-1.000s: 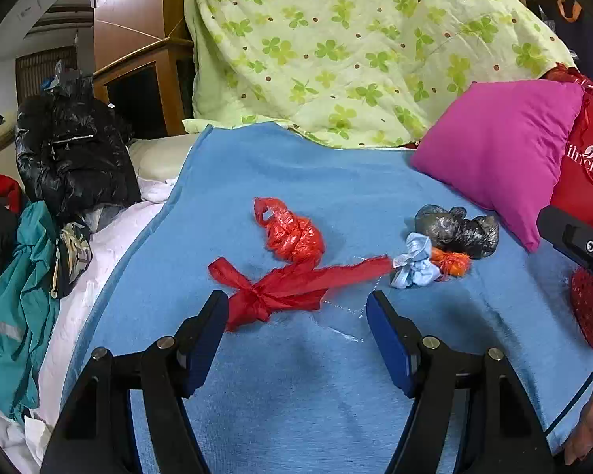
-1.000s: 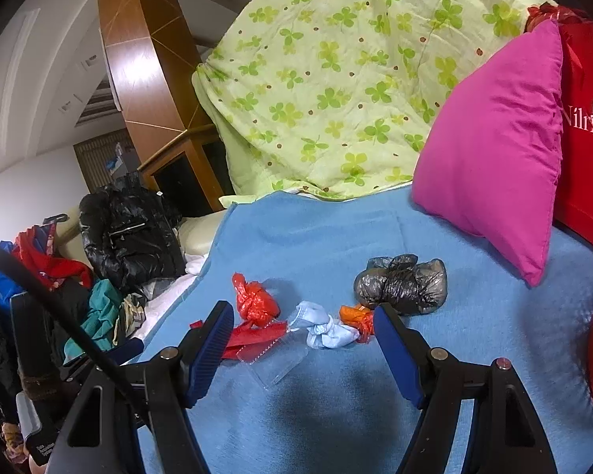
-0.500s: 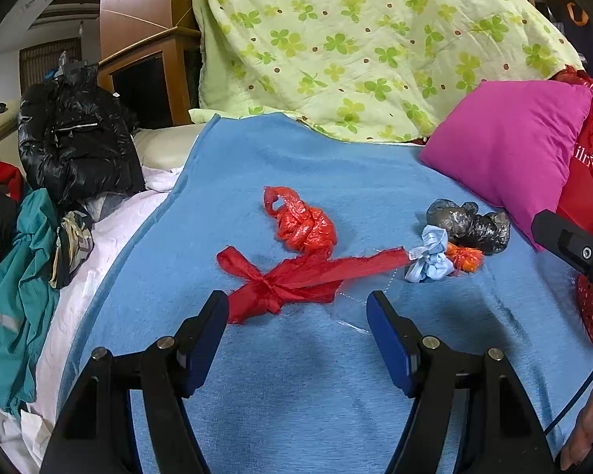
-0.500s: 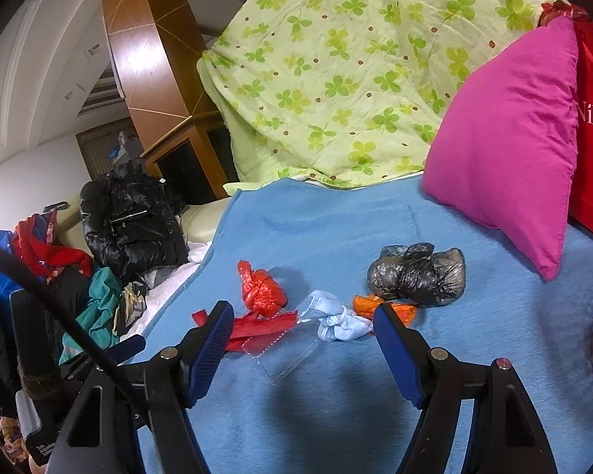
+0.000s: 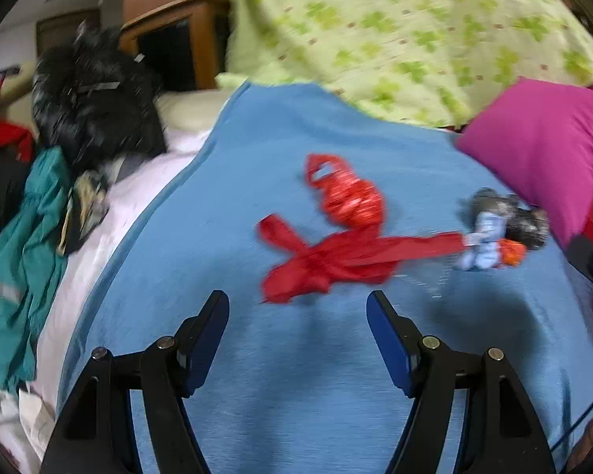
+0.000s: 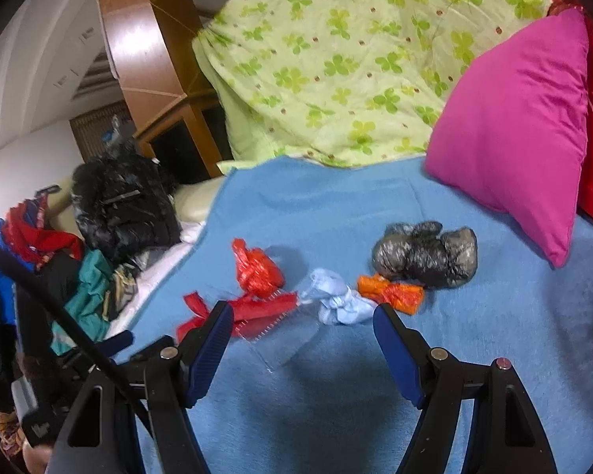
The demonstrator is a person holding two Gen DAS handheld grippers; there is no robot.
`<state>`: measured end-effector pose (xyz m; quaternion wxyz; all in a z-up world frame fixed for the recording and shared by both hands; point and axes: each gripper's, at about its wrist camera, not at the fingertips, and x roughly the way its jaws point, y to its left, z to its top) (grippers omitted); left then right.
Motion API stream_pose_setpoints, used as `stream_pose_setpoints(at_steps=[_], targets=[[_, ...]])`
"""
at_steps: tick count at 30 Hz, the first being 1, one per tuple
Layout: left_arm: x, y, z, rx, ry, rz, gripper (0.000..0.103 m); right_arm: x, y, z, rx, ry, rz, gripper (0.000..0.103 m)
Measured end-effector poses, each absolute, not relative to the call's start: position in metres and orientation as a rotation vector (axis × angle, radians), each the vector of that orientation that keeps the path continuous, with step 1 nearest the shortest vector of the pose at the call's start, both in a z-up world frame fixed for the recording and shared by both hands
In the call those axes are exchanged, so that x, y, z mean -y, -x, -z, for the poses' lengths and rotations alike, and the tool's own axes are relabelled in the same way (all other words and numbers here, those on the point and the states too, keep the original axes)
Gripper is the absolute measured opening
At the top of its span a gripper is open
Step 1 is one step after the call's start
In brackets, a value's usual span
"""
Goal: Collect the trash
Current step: 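Lower the left tool to the red ribbon bag while the right lowers to the orange bag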
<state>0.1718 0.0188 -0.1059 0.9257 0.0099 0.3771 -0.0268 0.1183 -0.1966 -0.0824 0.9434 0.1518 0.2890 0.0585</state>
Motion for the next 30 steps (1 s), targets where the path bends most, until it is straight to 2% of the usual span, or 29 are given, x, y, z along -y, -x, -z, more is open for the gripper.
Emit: stream_pose_setpoints(at_steps=[11, 22, 30], targets=[[-0.031, -0.188, 0.126, -0.851, -0.008, 0.03, 0.073, 0.21, -0.162, 0.118, -0.73, -0.336, -0.026, 0.075], [-0.045, -0.198, 0.137, -0.902, 0.054, 0.013, 0.073, 0.238, -0.187, 0.124, -0.71, -0.368, 0.018, 0.066], [-0.051, -0.206, 0.136, -0.936, 0.132, 0.061, 0.073, 0.268, -0.212, 0.136, -0.739, -0.385, 0.02, 0.064]])
